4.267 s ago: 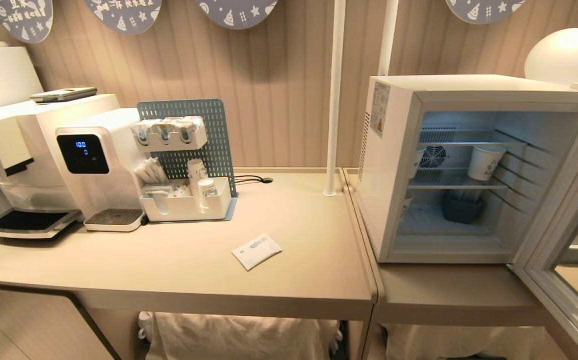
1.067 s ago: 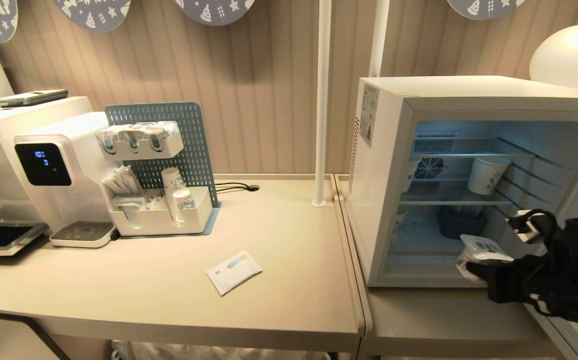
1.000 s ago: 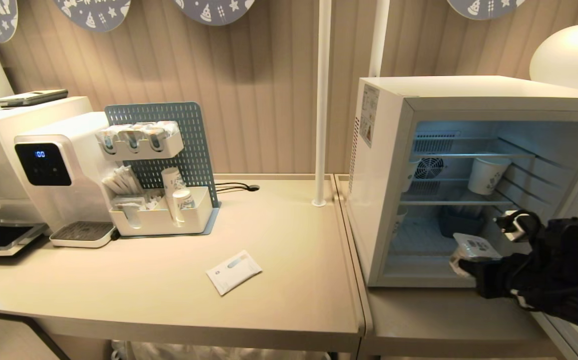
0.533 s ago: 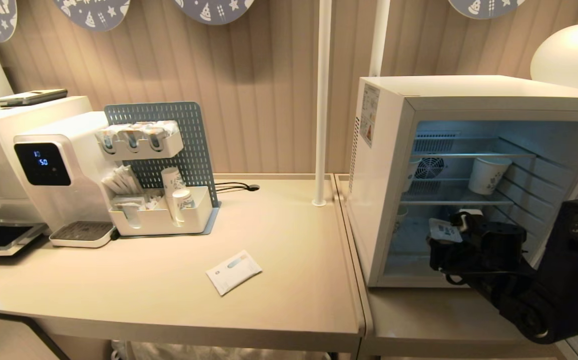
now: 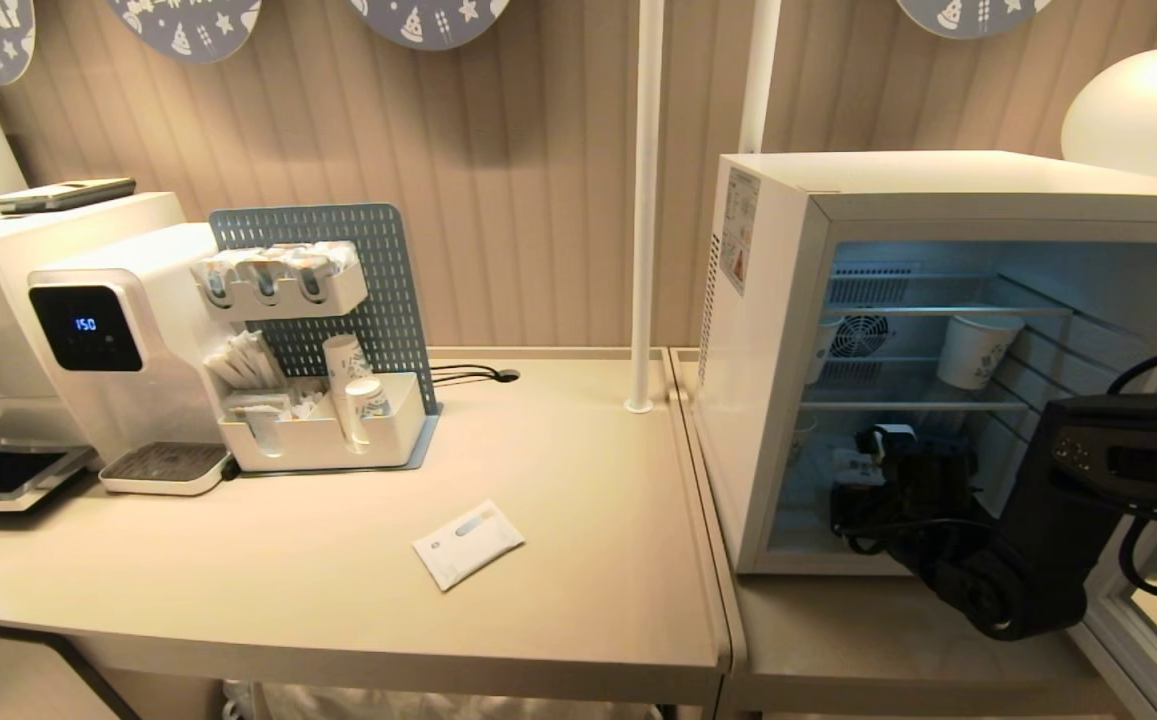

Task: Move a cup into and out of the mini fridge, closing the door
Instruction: Put the yoghurt in the freezer

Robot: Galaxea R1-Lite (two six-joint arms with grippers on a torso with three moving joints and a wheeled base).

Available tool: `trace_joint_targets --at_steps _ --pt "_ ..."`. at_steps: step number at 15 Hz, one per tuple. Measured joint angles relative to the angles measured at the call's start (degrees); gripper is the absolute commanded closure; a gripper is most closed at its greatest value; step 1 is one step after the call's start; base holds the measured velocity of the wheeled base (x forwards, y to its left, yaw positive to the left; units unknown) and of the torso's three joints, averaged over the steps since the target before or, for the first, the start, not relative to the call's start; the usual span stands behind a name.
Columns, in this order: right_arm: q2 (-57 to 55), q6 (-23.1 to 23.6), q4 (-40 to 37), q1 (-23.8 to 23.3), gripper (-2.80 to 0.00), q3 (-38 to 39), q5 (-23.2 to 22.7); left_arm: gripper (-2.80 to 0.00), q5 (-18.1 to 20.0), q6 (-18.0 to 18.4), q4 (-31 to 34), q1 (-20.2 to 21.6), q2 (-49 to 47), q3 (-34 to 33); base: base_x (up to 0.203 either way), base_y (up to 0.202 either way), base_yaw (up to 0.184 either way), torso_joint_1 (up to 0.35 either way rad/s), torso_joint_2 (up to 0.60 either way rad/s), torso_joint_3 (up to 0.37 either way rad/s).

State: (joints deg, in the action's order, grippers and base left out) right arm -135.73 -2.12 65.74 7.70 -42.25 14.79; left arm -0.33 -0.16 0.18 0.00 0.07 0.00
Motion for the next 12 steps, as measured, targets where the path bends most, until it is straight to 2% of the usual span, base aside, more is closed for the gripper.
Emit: trace_joint_targets --at_steps 6,12 --pt "-1.6 -0.2 -6.1 -0.5 0.0 -4.9 0.0 0.0 0.0 0.0 0.0 0.0 0.0 0.0 0.0 0.0 0.0 0.0 0.0 0.0" --pt "-2.2 -0.3 -6.8 -0.6 0.0 -5.8 0.7 0.0 0.0 0.0 0.0 0.0 0.0 0.0 0.0 0.0 0.0 0.0 0.0 0.0"
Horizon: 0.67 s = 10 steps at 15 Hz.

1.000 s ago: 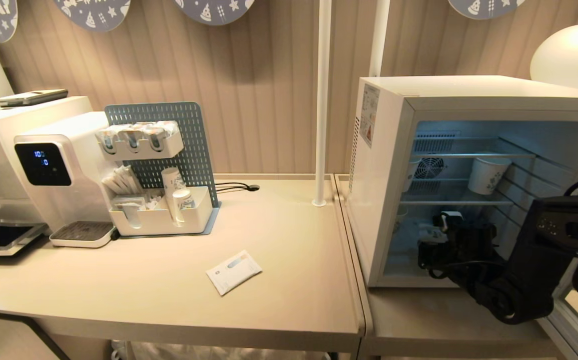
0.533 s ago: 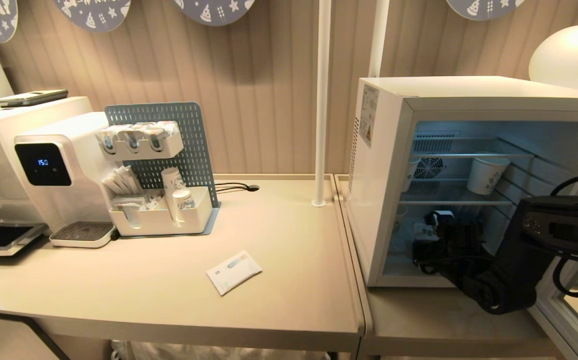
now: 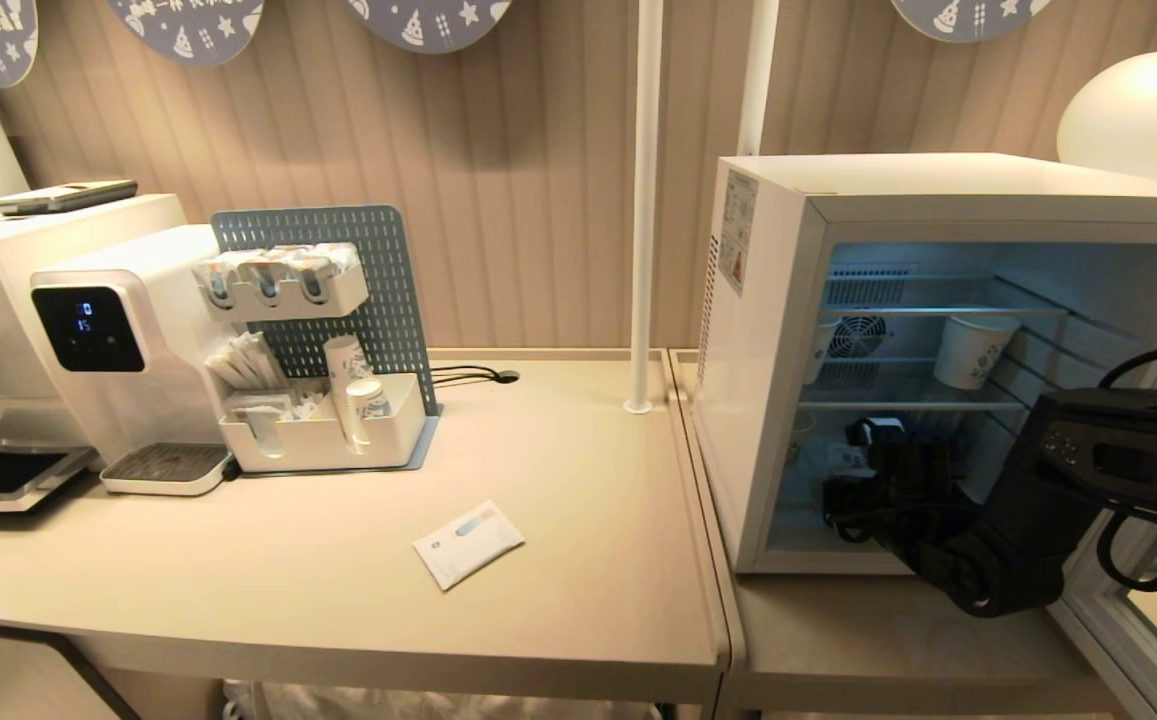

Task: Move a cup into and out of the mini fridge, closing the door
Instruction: Put the yoghurt in the freezer

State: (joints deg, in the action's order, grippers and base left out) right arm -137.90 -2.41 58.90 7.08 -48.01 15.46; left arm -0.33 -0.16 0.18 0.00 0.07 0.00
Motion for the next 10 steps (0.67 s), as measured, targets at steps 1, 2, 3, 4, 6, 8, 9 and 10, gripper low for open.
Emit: trace_joint_targets --at_steps 1,2,3,4,6,8,9,10 --pt "0.0 0.0 0.0 0.0 0.0 0.0 0.0 0.0 0.0 0.0 0.0 0.0 0.0 0.0 0.0 0.0 0.0 0.0 0.0 0.0" --pt "0.0 0.0 -0.1 0.0 0.0 0.1 0.1 0.0 0.0 0.0 0.0 0.0 0.0 0.0 0.0 0.0 0.0 0.0 0.0 0.0" --pt "0.0 0.0 -0.1 0.0 0.0 0.1 0.1 0.0 0.0 0.0 0.0 0.0 0.0 0.0 0.0 0.0 0.0 0.0 0.0 0.0" --pt "0.0 0.0 -0.1 0.0 0.0 0.2 0.1 0.0 0.0 0.0 0.0 0.0 0.0 0.0 0.0 0.0 0.0 0.0 0.0 0.0" --pt "0.0 0.0 -0.1 0.0 -2.8 0.3 0.6 0.0 0.0 0.0 0.0 0.0 0.0 0.0 0.0 0.0 0.0 0.0 0.0 0.0" --pt "0.0 0.0 -0.6 -0.2 -2.8 0.4 0.8 0.0 0.0 0.0 0.0 0.0 0.0 0.0 0.0 0.0 0.0 0.0 0.0 0.0" --pt "0.2 -0.1 -0.6 -0.3 -2.8 0.6 0.9 0.0 0.0 0.0 0.0 0.0 0.0 0.0 0.0 0.0 0.0 0.0 0.0 0.0" --pt "0.6 -0.1 -0.6 -0.3 -2.8 1.0 0.9 0.0 0.0 0.0 0.0 0.0 0.0 0.0 0.0 0.0 0.0 0.0 0.0 0.0"
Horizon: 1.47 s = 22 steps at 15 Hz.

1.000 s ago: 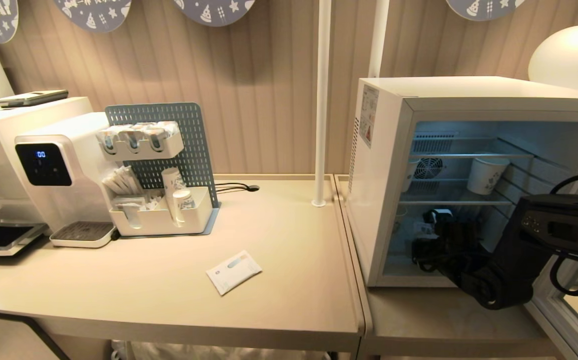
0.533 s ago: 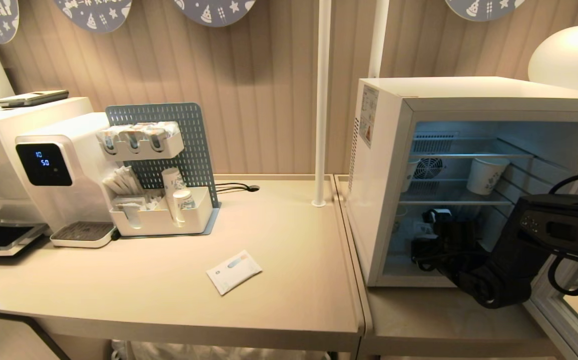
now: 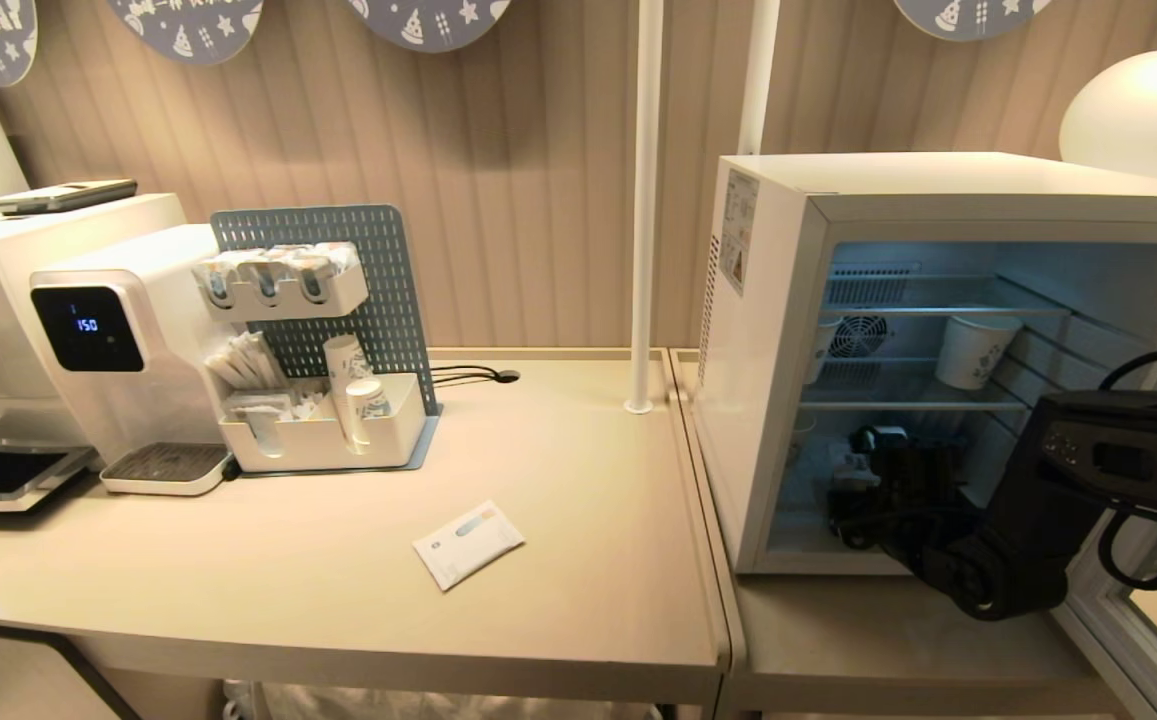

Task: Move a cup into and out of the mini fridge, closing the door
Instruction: Put the yoghurt in the freezer

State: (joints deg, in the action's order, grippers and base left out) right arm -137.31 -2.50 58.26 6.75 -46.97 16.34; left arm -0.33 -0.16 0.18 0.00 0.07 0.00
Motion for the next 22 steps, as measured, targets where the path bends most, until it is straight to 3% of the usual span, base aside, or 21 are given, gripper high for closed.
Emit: trace_joint_targets --at_steps 11,16,17,22 --pt "10.3 -0.5 1.2 0.1 -2.8 10.5 -0.3 0.0 0.0 0.0 0.0 0.0 0.0 0.0 0.0 0.0 0.0 0.0 0.0 0.0" --pt "21.0 -1.2 3.5 0.5 -2.8 21.8 -0.8 0.0 0.0 0.0 0.0 0.0 0.0 0.0 0.0 0.0 0.0 0.0 0.0 0.0" --pt "23.9 -1.0 4.3 0.9 0.0 24.7 -0.9 0.0 0.0 0.0 0.0 0.0 0.0 0.0 0.0 0.0 0.0 0.0 0.0 0.0" --pt "45.6 -0.6 3.2 6.5 0.0 37.4 -0.2 0.0 0.0 0.0 0.0 0.0 0.0 0.0 0.0 0.0 0.0 0.0 0.0 0.0"
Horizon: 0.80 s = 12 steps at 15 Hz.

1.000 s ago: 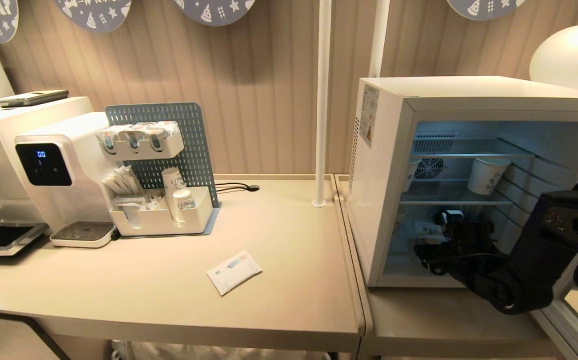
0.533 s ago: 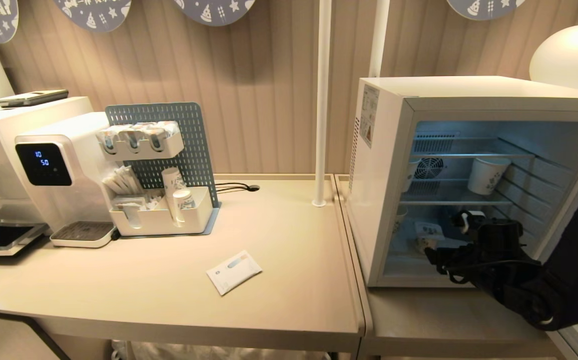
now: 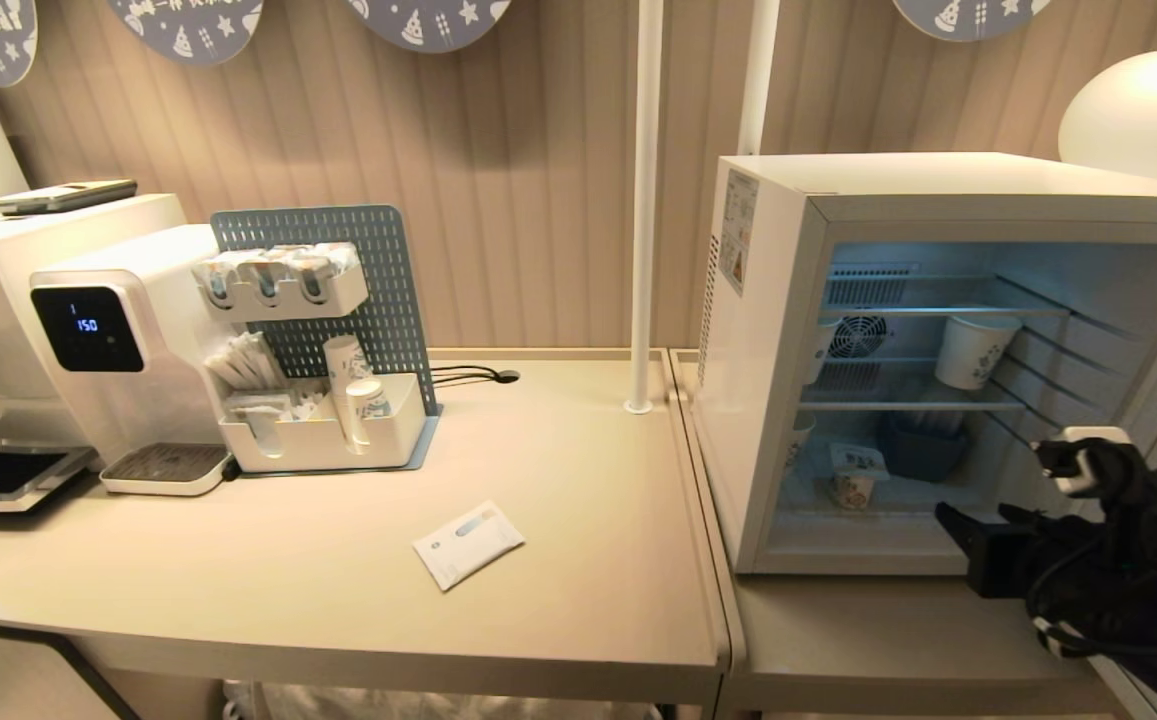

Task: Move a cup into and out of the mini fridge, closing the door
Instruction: Close the freezer door

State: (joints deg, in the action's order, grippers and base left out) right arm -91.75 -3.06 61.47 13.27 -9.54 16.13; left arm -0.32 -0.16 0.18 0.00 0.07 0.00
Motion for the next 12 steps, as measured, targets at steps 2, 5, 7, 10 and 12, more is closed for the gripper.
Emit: trace_joint_targets --at_steps 2,5,7,10,12 --pt "10.7 0.2 -4.8 2.0 0.0 2.4 2.1 0.0 0.0 0.0 0.0 0.0 0.0 0.0 0.0 0.0 0.0 0.0 0.0 0.0" --pt "29.4 0.9 -19.2 4.5 0.0 0.7 7.2 0.0 0.0 0.0 0.0 0.0 0.0 0.0 0.0 0.0 0.0 0.0 0.0 0.0" --pt "42.6 1.2 -35.2 5.5 0.0 -5.3 14.0 0.0 0.0 0.0 0.0 0.0 0.0 0.0 0.0 0.0 0.0 0.0 0.0 0.0" --pt "58.7 2.7 -58.1 1.7 0.0 -11.4 28.2 0.0 0.0 0.0 0.0 0.0 0.0 0.0 0.0 0.0 0.0 0.0 0.0 0.0" --pt "67.3 6.4 -65.6 -5.7 0.0 -11.5 32.3 0.0 0.0 0.0 0.0 0.0 0.0 0.0 0.0 0.0 0.0 0.0 0.0 0.0"
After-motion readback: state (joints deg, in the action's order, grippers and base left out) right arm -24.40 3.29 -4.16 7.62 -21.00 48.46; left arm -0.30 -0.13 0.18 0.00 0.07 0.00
